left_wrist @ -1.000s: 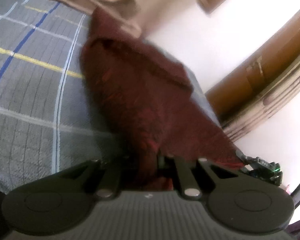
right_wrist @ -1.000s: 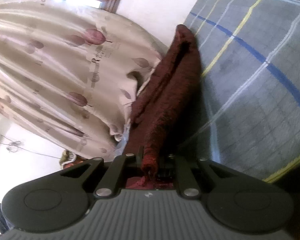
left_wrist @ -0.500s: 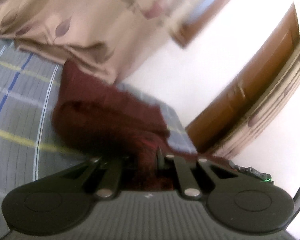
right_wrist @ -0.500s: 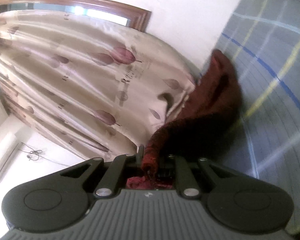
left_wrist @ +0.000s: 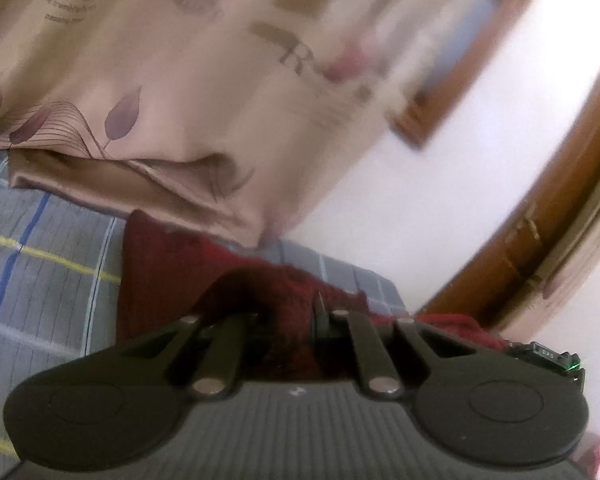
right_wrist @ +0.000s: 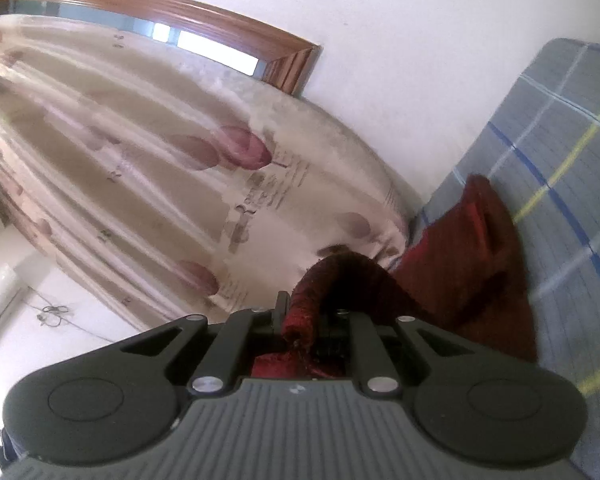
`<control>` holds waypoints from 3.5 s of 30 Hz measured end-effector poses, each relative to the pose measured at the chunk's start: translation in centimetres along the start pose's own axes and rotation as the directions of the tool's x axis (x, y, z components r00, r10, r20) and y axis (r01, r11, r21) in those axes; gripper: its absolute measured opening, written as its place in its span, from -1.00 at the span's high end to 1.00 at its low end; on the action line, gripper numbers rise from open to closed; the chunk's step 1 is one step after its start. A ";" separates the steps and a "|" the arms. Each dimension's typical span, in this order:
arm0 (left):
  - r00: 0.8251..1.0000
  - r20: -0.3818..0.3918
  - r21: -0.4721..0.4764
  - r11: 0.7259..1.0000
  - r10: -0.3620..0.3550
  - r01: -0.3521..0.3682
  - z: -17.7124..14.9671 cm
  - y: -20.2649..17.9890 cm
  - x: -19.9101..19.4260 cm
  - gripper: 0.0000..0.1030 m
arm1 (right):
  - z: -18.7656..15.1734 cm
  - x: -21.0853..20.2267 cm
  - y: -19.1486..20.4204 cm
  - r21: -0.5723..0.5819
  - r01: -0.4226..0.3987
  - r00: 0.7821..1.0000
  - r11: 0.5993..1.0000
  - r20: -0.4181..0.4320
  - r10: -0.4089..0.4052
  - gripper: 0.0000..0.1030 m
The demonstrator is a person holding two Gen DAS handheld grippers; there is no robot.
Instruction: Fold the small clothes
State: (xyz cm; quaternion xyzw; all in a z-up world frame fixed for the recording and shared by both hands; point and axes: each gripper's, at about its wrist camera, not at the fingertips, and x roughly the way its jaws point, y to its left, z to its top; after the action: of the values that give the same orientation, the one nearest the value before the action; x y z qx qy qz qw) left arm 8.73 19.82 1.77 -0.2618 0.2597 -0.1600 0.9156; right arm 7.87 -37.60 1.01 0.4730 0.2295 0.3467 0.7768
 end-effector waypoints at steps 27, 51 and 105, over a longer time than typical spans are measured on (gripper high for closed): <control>0.998 -0.045 -0.228 0.972 0.053 -0.062 3.5 9.0 13.0 0.14 | 5.3 13.9 -12.9 0.206 0.186 0.982 0.961 0.003 -0.191 0.55; 0.969 0.056 -0.045 0.970 0.242 -0.240 1.8 7.3 10.6 -1.00 | 5.9 14.7 -6.2 -0.184 0.267 0.961 0.946 -0.019 -0.275 -0.03; 0.957 -0.261 0.134 0.986 0.130 -0.098 -5.7 8.6 3.1 0.54 | -4.5 3.6 -9.7 -0.310 0.319 0.873 0.895 -0.271 -0.405 0.61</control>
State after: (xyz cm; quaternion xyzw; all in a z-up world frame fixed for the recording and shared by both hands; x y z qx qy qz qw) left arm 9.42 23.22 -8.45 -0.1671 0.3860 -0.1563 0.8937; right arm 10.31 -35.31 -9.79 0.2524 0.3940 0.2943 0.8333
